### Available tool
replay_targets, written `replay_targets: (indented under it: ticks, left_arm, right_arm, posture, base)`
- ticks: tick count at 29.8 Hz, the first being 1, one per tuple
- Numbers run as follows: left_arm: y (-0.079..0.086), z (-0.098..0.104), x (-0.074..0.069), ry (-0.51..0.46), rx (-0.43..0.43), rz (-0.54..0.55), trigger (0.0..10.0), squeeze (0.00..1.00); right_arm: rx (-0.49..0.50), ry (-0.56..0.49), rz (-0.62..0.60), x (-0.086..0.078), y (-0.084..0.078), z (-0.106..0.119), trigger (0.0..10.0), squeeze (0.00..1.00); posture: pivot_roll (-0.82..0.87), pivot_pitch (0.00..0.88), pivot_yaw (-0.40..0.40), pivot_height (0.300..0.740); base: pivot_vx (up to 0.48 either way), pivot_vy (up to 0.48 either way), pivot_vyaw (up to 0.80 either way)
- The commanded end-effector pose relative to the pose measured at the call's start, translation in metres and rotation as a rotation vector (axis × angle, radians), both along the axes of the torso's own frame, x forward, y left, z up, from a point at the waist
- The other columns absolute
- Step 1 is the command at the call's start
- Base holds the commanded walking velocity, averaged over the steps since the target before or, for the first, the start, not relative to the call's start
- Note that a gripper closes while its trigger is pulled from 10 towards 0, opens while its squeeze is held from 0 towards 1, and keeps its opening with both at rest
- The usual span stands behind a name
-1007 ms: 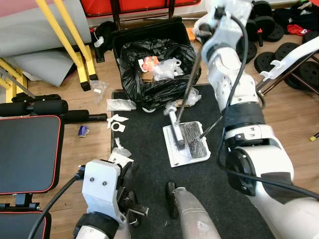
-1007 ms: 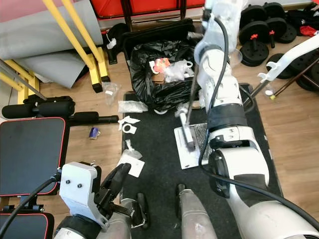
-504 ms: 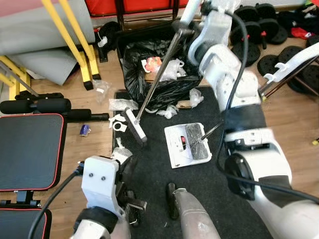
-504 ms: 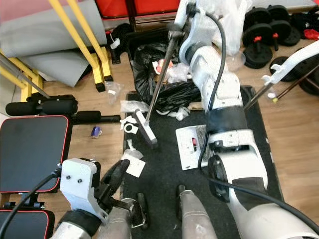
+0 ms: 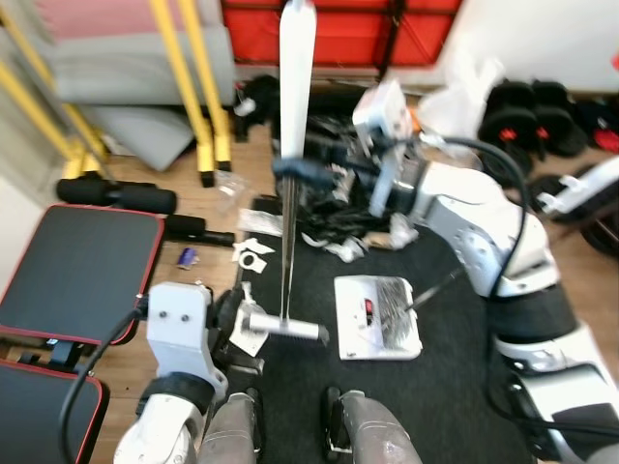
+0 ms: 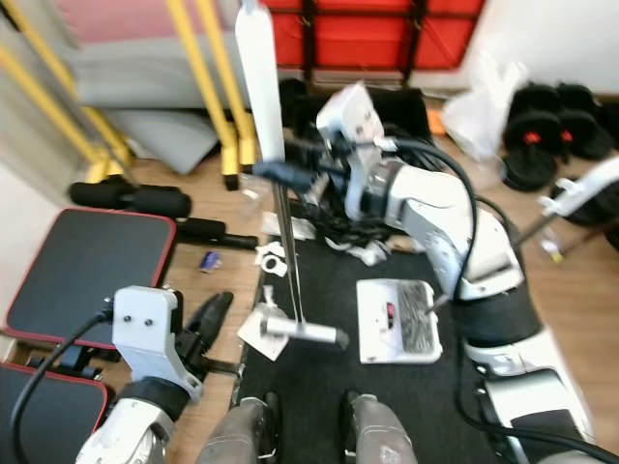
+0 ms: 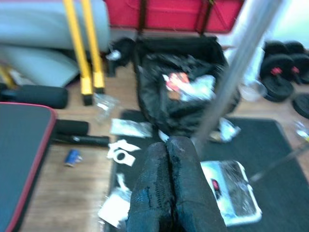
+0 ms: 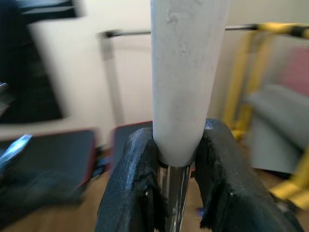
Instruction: Sweep floor
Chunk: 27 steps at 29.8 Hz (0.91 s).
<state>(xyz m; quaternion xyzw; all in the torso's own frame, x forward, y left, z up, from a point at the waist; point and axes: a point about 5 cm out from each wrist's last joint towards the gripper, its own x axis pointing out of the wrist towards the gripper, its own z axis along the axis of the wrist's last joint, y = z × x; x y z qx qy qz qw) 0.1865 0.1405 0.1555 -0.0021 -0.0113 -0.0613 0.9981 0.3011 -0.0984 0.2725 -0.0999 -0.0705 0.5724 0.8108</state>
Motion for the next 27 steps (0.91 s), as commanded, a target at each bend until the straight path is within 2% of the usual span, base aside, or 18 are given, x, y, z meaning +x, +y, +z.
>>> replay_targets:
  ticks: [1,4,6,7,8,9,11,13,17,23,27]
  left_arm:
    - [0.007,-0.006,0.000,0.018,0.031,0.054,10.0,0.00]
    - [0.013,-0.007,0.004,0.010,0.066,0.075,10.0,0.00]
    - [0.020,-0.007,0.007,0.002,0.095,0.100,10.0,0.00]
    - [0.020,-0.007,0.007,0.002,0.095,0.100,10.0,0.00]
    - [0.023,-0.007,0.008,0.000,0.104,0.115,10.0,0.00]
    - [0.023,-0.007,0.008,0.000,0.104,0.115,10.0,0.00]
    - [0.028,-0.008,0.010,-0.004,0.115,0.127,10.0,0.00]
    - [0.028,-0.008,0.010,-0.004,0.115,0.127,10.0,0.00]
    - [0.029,-0.010,0.016,-0.009,0.145,0.113,10.0,0.00]
    - [0.028,-0.008,0.024,-0.027,0.163,0.098,10.0,0.00]
    - [0.026,-0.009,0.026,-0.028,0.170,0.088,10.0,0.00]
  right_arm:
    - [-0.010,-0.019,0.079,-0.011,0.004,0.002,10.0,0.00]
    - [-0.046,0.011,0.110,-0.021,0.000,-0.012,10.0,0.00]
    - [-0.048,0.085,-0.007,-0.020,-0.009,-0.037,10.0,0.00]
    - [-0.048,0.085,-0.007,-0.020,-0.009,-0.037,10.0,0.00]
    - [-0.048,0.115,-0.073,-0.020,-0.015,-0.049,10.0,0.00]
    - [-0.048,0.115,-0.073,-0.020,-0.015,-0.049,10.0,0.00]
    - [-0.039,0.150,-0.147,-0.021,-0.023,-0.063,10.0,0.00]
    - [-0.039,0.150,-0.147,-0.021,-0.023,-0.063,10.0,0.00]
    - [-0.028,0.189,-0.147,-0.028,-0.024,-0.078,10.0,0.00]
    - [-0.071,0.204,-0.128,-0.031,-0.019,-0.090,10.0,0.00]
    - [-0.065,0.203,-0.211,-0.025,-0.021,-0.095,10.0,0.00]
  posture:
    - [-0.08,0.059,-0.053,0.740]
    - [-0.07,0.045,-0.053,0.740]
    - [-0.08,0.025,-0.048,0.740]
    - [-0.08,0.025,-0.048,0.740]
    - [-0.08,0.017,-0.045,0.740]
    - [-0.08,0.017,-0.045,0.740]
    - [-0.08,0.006,-0.036,0.740]
    - [-0.08,0.006,-0.036,0.740]
    - [-0.08,0.000,-0.020,0.740]
    - [-0.08,0.000,-0.010,0.740]
    - [-0.09,0.000,-0.001,0.740]
  base:
    - [0.000,0.000,0.79]
    - [0.000,0.000,0.79]
    - [0.000,0.000,0.79]
    - [0.000,0.000,0.79]
    - [0.000,0.000,0.79]
    - [0.000,0.000,0.79]
    - [0.000,0.000,0.79]
    - [0.000,0.000,0.79]
    - [0.000,0.000,0.79]
    - [0.000,0.000,0.79]
    - [0.000,0.000,0.79]
